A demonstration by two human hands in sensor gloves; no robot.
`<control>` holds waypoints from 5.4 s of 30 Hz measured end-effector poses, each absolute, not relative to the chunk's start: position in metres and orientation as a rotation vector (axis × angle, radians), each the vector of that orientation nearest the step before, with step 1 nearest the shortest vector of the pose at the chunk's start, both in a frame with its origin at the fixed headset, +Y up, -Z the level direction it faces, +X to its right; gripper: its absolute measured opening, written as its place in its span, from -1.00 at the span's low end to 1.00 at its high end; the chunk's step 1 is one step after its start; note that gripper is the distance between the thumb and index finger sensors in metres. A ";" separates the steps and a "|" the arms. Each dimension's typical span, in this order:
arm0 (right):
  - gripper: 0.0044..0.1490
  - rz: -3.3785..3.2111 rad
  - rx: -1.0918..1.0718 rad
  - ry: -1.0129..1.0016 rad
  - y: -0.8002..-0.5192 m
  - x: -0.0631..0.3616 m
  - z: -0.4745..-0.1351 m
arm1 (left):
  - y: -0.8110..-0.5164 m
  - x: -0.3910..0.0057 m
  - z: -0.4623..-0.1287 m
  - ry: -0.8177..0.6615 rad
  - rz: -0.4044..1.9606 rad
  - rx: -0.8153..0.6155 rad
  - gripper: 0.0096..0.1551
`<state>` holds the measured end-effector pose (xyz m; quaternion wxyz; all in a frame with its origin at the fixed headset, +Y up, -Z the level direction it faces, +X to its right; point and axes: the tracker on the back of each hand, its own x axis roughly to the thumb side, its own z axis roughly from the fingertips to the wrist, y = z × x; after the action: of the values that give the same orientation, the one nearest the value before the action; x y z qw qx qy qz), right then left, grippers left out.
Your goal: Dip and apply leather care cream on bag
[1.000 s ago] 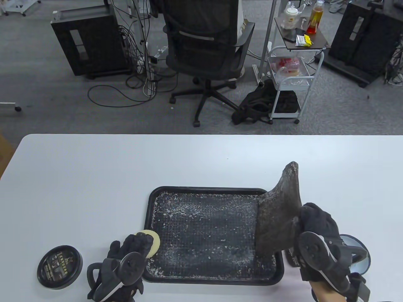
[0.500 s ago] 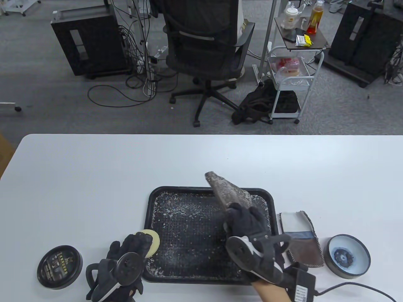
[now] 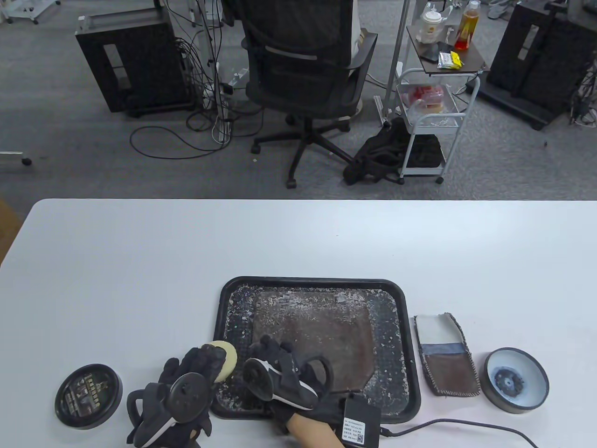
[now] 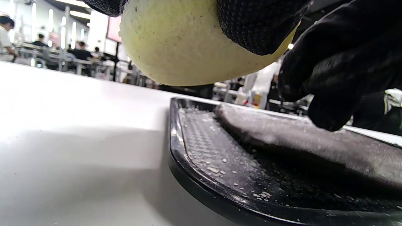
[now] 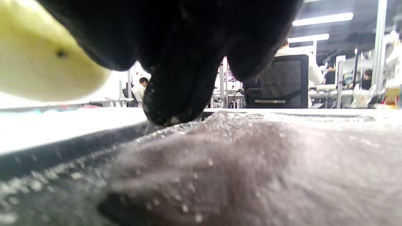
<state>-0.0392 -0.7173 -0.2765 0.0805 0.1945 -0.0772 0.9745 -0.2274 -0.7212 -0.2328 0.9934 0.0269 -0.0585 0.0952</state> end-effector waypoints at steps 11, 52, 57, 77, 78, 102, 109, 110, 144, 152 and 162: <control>-0.46 3.212 0.381 -0.485 -0.688 0.094 -0.277 | -0.722 -0.228 -0.231 -0.112 0.177 0.047 -0.29; -0.29 2.641 -1.233 0.014 -0.757 0.438 -0.247 | -0.725 -0.225 -0.232 -0.118 0.148 0.003 -0.29; -0.30 2.657 -1.187 -0.208 -0.742 0.432 -0.244 | -0.725 -0.223 -0.232 -0.127 0.140 0.001 -0.29; -0.09 1.957 -0.478 -0.428 -0.722 0.336 -0.253 | -0.711 -0.203 -0.233 -0.207 0.332 0.067 -0.28; -0.09 1.978 -0.460 -0.417 -0.722 0.323 -0.255 | -0.706 -0.194 -0.233 -0.239 0.313 0.083 -0.28; -0.12 2.144 -0.187 -0.224 -0.721 0.172 -0.260 | -0.701 -0.043 -0.252 -0.625 0.262 0.124 -0.30; -0.15 2.203 -0.119 -0.245 -0.720 0.165 -0.257 | -0.707 -0.039 -0.248 -0.625 0.209 0.139 -0.30; -0.14 2.196 -0.119 -0.243 -0.720 0.164 -0.256 | -0.708 -0.039 -0.249 -0.615 0.186 0.124 -0.30; -0.20 2.303 -0.016 -0.281 -0.724 0.154 -0.260 | -0.708 -0.039 -0.238 -0.584 0.164 0.169 -0.36; -0.18 2.295 -0.023 -0.305 -0.723 0.149 -0.257 | -0.704 -0.037 -0.235 -0.512 0.096 0.225 -0.33; -0.21 2.297 -0.040 -0.313 -0.724 0.156 -0.259 | -0.709 -0.036 -0.234 -0.646 0.161 0.147 -0.37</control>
<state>0.1565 -0.7236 -0.2594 0.4000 -0.0160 -0.1236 0.9080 -0.0361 -0.7089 -0.2341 0.9425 0.0722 -0.3167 0.0787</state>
